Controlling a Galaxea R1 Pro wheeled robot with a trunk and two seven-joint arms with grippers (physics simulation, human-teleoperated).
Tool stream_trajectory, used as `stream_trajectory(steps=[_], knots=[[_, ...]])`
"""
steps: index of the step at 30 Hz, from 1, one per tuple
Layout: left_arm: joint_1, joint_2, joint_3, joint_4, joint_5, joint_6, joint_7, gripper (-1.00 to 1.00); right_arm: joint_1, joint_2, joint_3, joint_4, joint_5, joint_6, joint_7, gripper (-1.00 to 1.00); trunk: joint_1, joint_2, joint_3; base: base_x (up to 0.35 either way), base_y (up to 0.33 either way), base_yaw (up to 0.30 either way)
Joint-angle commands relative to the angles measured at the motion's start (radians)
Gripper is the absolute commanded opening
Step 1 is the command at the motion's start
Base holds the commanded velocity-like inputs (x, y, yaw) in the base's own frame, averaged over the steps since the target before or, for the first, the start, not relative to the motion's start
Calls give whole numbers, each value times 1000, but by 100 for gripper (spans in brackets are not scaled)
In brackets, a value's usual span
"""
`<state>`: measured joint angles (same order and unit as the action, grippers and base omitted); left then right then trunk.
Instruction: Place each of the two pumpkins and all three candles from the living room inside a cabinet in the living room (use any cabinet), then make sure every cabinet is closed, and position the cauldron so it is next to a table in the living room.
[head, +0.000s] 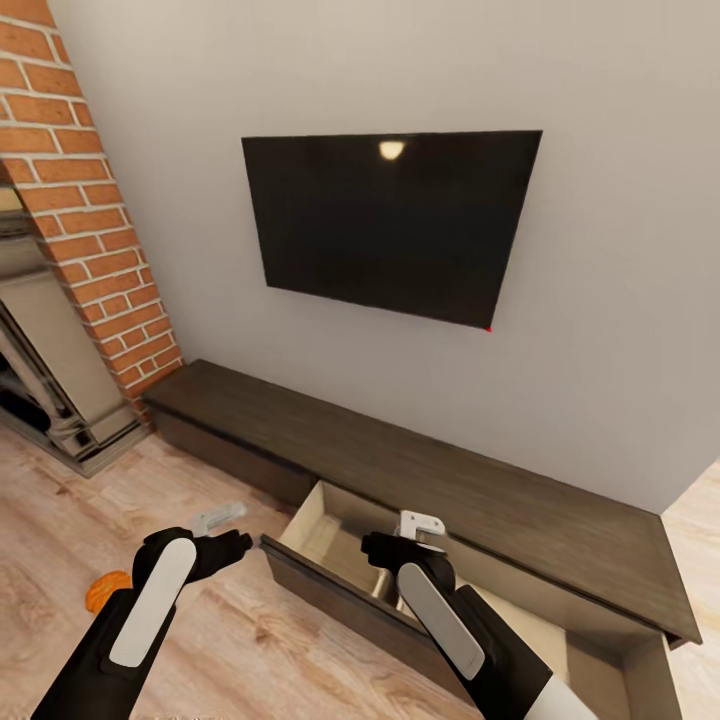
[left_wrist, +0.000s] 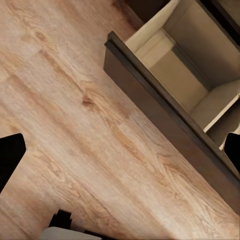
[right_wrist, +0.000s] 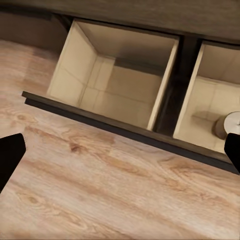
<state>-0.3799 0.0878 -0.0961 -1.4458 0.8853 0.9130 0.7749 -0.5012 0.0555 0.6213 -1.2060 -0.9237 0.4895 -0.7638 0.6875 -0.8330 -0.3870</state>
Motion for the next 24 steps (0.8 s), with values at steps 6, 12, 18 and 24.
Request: stream_trajectory(steps=[6, 12, 18, 24], knots=[[-1, 1, 15, -1, 13, 1, 10, 100, -1, 0, 1, -3, -6, 3, -8, 100, 0, -1, 7, 0, 0, 198], [-1, 1, 22, 0, 14, 1, 10, 100, -2, 0, 1, -3, -6, 3, -8, 100, 0, -1, 15, 0, 0, 193], [-1, 1, 23, 1, 14, 1, 9, 100, -2, 0, 1, -4, -6, 3, -8, 100, 0, -1, 23, 0, 0, 187], [-1, 1, 24, 1, 14, 1, 9, 100, -1, 0, 2, -4, -6, 3, -8, 100, 0, -1, 31, 0, 0, 180]])
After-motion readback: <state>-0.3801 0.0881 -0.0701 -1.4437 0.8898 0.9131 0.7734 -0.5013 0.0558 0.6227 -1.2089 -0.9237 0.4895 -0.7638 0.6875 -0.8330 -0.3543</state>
